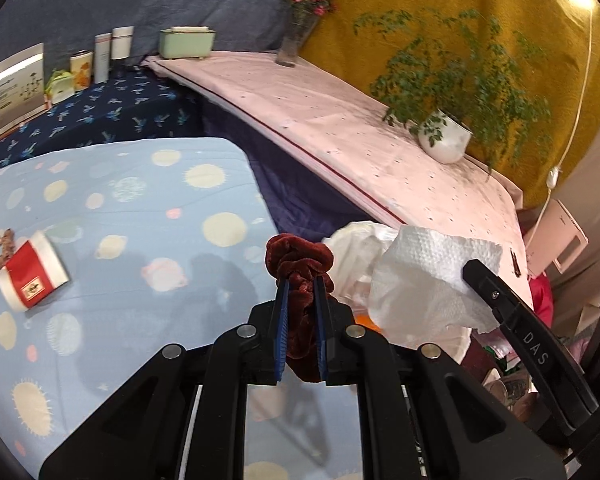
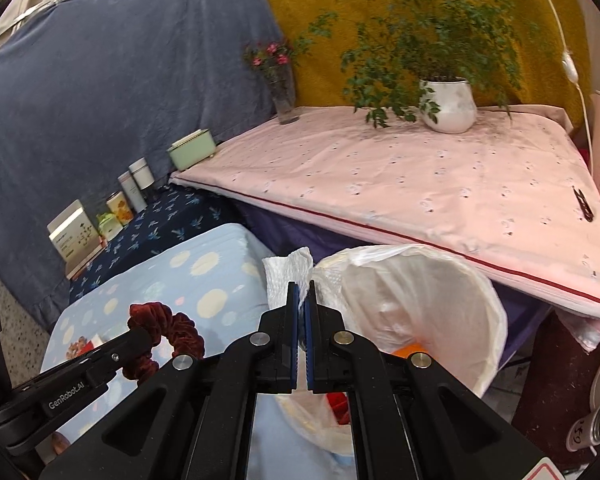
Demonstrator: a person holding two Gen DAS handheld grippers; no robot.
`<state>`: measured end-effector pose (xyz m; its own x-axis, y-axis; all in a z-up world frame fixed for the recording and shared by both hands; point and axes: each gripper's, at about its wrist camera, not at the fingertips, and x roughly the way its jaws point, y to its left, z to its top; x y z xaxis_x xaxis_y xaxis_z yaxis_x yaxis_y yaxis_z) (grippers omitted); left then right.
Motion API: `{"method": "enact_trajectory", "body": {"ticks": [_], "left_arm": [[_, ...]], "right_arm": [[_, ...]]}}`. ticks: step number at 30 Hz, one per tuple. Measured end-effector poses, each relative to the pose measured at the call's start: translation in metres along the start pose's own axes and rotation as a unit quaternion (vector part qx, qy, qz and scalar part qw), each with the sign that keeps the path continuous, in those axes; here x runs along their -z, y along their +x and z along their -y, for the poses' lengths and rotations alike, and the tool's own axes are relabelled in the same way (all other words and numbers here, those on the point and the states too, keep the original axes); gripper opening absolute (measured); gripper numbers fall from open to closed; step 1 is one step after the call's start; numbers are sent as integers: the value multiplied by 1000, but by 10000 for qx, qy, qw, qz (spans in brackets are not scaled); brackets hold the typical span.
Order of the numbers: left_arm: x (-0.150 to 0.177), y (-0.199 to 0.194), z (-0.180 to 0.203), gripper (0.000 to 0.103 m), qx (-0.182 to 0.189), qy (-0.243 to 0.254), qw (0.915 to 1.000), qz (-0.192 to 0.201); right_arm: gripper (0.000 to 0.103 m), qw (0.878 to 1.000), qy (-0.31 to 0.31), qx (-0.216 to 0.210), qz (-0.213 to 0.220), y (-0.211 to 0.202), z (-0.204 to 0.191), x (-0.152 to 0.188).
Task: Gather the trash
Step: 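Carry the scrunchie and tissue over the bin and open both grippers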
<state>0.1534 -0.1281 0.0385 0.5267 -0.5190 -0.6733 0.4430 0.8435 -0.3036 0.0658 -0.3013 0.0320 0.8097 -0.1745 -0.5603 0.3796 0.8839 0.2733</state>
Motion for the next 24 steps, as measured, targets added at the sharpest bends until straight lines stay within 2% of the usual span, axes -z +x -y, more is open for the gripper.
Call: {"method": "enact_trajectory", "body": {"ticks": [11,14,15,18,24], "left_arm": [[2,30,51,11,324,333,9986,-234],[2,39,61,14,446,378,9977,-335],[2,41,63,18,467,369,9976,-356],[2,44,66,47,351,381,9982,-292],[3,44,65,49,225,398,9987,-205]], "right_arm": [[3,9995,230,222,53,-4,41,-2],[3,9993,261,253,61,-5,46,-3],[3,9993,272,261,64,-5,47,-3],[3,9991,300,283,57,-4,52,-3],[3,9991,314,271,9,0,56,-2]]}}
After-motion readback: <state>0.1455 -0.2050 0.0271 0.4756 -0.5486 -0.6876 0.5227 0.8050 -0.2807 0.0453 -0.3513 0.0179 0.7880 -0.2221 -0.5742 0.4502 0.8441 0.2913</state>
